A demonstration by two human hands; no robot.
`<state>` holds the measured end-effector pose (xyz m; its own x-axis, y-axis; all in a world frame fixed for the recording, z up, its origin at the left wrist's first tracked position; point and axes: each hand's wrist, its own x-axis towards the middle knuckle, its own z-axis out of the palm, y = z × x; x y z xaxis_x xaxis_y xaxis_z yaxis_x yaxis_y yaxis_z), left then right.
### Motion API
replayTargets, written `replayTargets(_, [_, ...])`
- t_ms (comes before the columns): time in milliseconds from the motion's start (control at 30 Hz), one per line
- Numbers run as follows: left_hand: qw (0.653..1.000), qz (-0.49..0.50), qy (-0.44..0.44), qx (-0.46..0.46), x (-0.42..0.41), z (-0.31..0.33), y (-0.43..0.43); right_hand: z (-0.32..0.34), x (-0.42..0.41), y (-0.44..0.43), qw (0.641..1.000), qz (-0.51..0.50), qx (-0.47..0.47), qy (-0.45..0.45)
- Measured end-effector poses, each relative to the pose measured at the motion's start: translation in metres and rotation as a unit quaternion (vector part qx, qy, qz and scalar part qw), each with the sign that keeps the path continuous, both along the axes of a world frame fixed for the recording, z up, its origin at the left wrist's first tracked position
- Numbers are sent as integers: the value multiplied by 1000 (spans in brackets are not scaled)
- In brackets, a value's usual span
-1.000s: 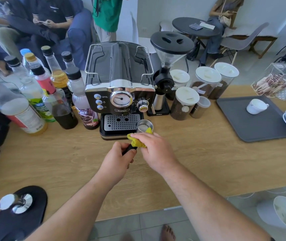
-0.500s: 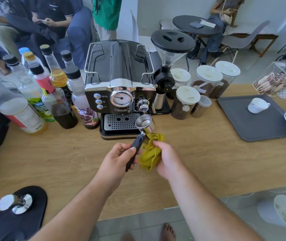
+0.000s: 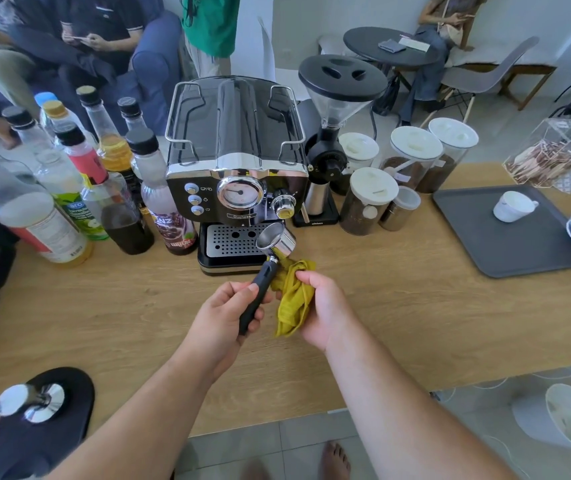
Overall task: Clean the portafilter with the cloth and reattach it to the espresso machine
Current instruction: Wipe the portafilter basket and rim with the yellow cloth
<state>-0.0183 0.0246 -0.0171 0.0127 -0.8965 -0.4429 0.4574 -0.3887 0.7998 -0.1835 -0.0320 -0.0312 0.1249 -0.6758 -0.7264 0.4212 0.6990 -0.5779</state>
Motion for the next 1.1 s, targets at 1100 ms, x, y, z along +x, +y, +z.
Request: replayTargets(1100, [999,-6,-12,39,-14,-17,13,9,-6,10,994,94,-11,49])
